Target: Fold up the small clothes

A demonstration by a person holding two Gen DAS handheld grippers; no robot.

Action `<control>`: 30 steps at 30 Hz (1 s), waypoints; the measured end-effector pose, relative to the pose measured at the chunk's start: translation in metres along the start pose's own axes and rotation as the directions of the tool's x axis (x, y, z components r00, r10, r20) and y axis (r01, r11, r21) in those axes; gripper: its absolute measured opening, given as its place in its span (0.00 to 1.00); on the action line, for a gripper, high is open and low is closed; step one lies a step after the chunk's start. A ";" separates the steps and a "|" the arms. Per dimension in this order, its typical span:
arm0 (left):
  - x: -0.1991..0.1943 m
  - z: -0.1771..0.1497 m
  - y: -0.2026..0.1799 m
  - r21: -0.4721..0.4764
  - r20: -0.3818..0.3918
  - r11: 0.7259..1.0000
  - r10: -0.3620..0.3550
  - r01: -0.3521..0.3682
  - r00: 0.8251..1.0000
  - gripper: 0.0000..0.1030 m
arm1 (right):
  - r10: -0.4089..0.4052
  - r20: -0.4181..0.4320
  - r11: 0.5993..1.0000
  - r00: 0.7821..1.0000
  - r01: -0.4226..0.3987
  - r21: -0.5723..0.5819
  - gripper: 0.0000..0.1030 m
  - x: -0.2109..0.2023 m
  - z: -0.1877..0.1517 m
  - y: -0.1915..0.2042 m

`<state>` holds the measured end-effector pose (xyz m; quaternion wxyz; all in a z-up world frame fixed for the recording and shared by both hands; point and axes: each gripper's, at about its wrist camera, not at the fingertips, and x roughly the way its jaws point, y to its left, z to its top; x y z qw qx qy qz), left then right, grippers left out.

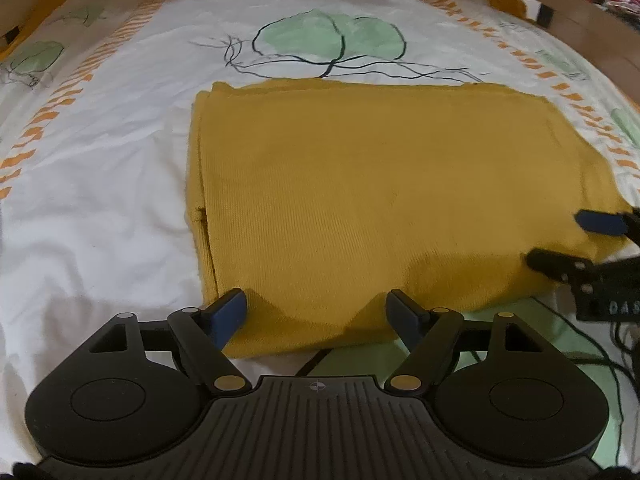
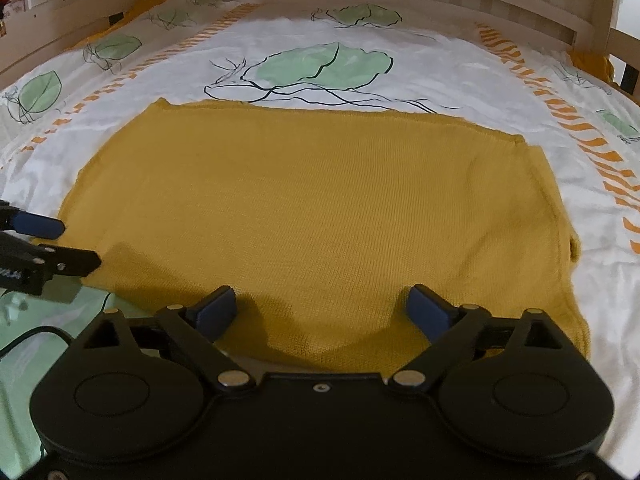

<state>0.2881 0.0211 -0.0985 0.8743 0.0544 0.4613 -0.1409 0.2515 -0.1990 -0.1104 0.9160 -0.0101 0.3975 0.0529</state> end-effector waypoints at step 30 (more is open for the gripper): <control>0.001 0.018 0.030 -0.255 0.054 0.967 0.027 -0.013 0.998 0.63 | 0.060 0.159 0.936 0.985 -0.111 0.334 0.94 -0.033 0.034 -0.116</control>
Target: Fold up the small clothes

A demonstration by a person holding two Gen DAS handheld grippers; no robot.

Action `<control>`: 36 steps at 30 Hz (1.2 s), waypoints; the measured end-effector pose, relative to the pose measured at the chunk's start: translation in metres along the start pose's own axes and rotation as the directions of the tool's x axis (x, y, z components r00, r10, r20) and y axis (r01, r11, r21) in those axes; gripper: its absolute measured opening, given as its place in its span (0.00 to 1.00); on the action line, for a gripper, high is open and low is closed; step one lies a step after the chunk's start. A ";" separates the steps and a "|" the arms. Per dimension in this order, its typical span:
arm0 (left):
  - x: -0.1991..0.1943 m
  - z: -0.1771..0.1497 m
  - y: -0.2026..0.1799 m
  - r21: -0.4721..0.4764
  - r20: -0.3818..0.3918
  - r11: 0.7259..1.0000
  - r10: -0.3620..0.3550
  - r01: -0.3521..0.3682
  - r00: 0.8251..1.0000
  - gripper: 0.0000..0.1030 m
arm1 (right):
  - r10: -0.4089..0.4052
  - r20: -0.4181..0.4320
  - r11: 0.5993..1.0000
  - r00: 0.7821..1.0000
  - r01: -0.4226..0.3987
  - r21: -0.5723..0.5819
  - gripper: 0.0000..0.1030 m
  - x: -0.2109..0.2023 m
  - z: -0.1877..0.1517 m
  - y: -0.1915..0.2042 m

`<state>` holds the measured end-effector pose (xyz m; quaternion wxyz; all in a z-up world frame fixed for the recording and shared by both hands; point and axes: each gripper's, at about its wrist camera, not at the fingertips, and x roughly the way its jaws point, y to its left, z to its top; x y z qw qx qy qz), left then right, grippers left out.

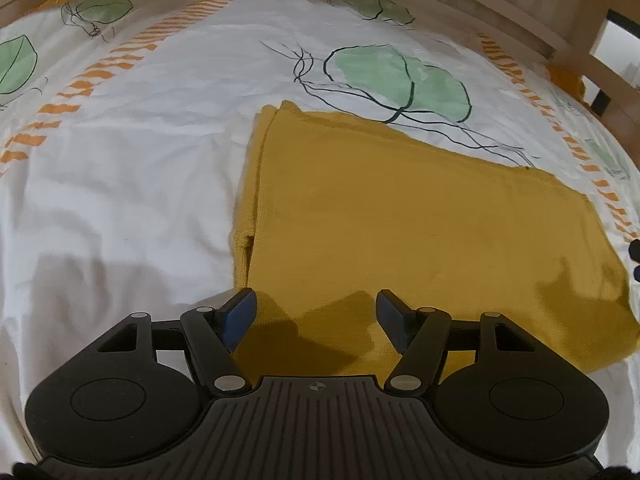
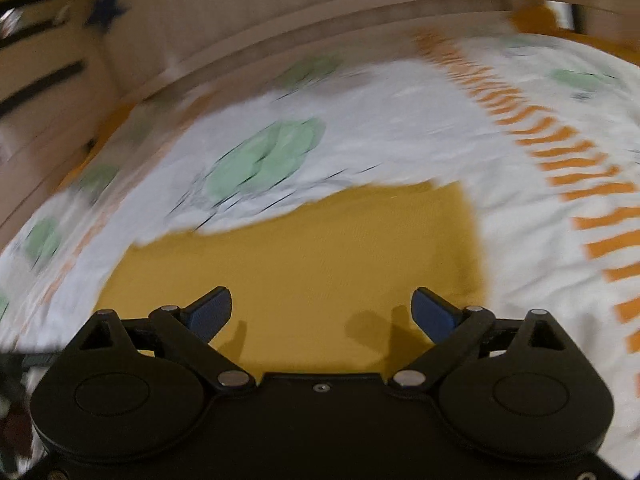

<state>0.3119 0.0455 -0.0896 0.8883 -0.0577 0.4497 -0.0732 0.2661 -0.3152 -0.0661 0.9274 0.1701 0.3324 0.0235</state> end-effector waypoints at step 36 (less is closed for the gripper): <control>-0.001 0.017 0.010 -0.067 -0.035 0.997 -0.035 0.033 0.999 0.63 | 0.102 -0.130 0.971 0.986 -0.070 0.228 0.29 0.056 0.017 -0.057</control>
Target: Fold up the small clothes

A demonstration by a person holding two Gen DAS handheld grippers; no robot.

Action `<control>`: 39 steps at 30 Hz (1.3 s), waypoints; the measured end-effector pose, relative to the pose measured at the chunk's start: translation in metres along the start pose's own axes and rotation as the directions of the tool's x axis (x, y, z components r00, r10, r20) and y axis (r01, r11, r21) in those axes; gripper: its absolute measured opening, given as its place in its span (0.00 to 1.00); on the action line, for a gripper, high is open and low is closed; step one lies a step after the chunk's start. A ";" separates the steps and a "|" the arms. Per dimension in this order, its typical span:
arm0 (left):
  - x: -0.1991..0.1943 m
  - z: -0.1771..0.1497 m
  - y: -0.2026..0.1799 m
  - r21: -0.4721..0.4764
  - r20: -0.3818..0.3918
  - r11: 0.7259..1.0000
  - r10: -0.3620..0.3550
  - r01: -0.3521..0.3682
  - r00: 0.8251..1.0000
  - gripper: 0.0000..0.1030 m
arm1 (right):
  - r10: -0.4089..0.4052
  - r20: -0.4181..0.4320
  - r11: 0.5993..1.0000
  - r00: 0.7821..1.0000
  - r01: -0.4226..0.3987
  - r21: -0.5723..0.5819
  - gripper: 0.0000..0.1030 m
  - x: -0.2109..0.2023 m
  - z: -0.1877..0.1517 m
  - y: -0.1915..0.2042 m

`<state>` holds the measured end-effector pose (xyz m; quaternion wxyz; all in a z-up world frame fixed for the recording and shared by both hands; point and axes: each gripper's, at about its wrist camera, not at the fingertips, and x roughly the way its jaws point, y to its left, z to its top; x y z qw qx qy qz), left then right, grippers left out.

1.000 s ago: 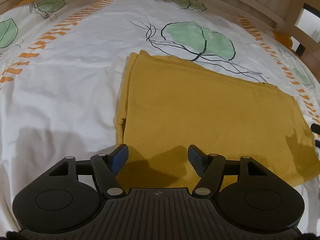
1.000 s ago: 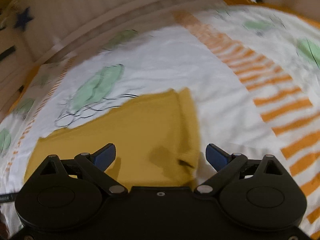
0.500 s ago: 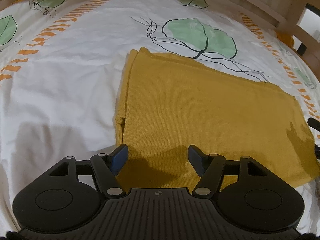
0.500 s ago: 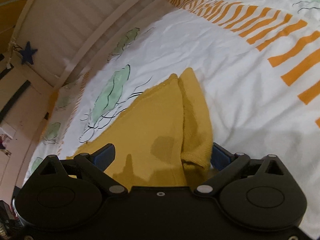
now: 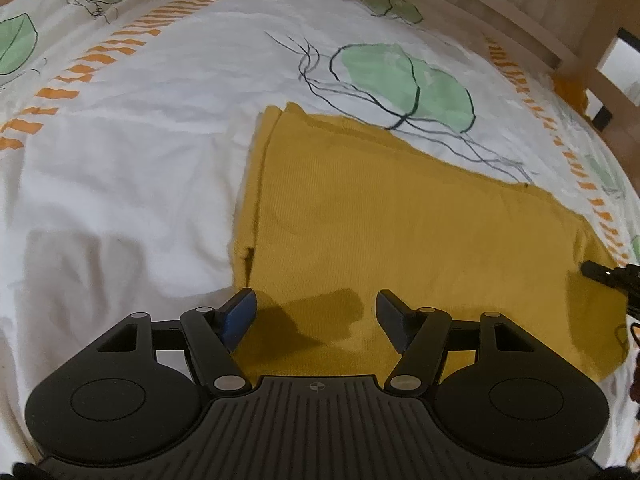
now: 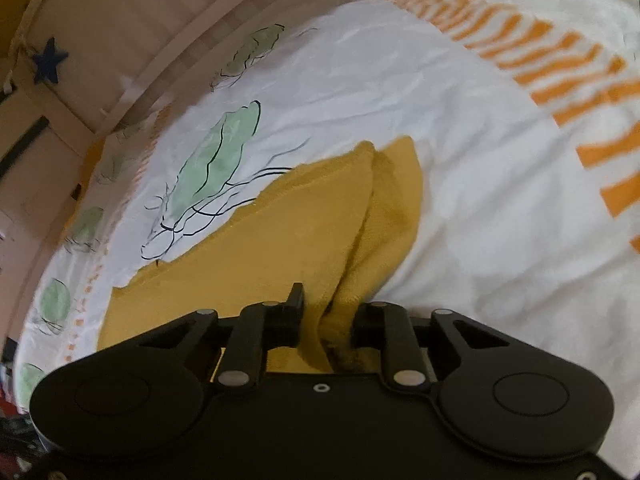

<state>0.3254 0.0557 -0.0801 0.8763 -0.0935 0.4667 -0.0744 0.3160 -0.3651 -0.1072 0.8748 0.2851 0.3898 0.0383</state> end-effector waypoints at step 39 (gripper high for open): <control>-0.068 0.045 0.074 -0.150 0.166 0.989 0.019 0.006 0.986 0.63 | -0.027 -0.125 0.914 0.992 -0.026 -0.404 0.29 0.107 -0.076 0.283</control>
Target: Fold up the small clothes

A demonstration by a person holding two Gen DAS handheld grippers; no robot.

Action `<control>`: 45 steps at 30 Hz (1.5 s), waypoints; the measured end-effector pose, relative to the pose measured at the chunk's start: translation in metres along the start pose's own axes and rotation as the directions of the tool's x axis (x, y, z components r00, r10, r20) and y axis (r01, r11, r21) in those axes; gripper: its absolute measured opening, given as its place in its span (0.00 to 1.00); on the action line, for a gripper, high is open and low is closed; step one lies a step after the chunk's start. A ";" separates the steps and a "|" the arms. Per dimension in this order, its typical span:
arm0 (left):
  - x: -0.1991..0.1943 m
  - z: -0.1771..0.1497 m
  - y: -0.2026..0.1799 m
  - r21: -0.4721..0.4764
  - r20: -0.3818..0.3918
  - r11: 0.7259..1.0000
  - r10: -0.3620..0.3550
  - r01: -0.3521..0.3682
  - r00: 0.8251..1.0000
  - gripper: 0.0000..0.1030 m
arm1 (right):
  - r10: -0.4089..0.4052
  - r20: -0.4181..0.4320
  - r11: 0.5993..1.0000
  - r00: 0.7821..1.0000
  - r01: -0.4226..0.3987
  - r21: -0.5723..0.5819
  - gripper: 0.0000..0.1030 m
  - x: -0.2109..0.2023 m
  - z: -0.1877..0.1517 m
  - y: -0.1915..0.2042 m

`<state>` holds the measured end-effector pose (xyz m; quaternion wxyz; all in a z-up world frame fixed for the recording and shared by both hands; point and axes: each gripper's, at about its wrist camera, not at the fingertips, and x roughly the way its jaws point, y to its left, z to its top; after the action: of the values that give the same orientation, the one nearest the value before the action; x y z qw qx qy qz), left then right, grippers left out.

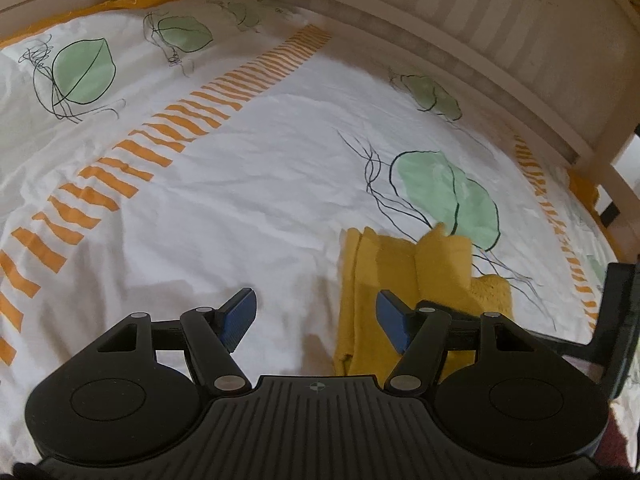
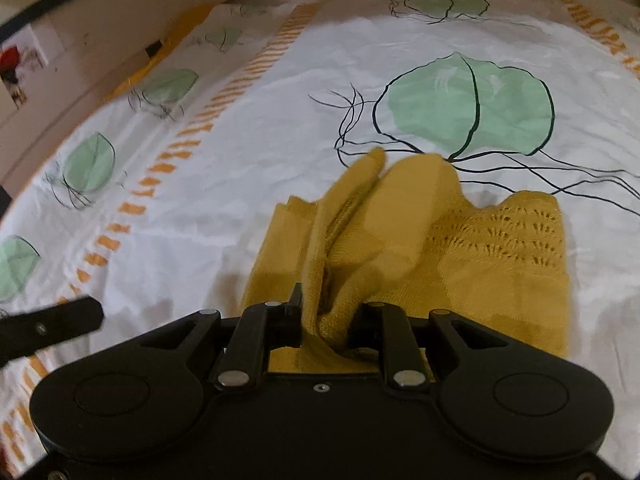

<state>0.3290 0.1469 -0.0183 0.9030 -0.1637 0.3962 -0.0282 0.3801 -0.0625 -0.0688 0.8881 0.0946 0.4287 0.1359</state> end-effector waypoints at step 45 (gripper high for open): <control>0.028 -0.032 -0.027 0.119 -0.044 0.990 -0.076 0.080 0.996 0.63 | 0.181 0.148 0.975 0.972 -0.157 -0.160 0.62 -0.077 -0.091 -0.011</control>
<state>0.3272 0.1076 -0.0492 0.9014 -0.1234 0.4049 -0.0907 0.2641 -0.0928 -0.0716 0.9097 0.0756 0.3343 0.2344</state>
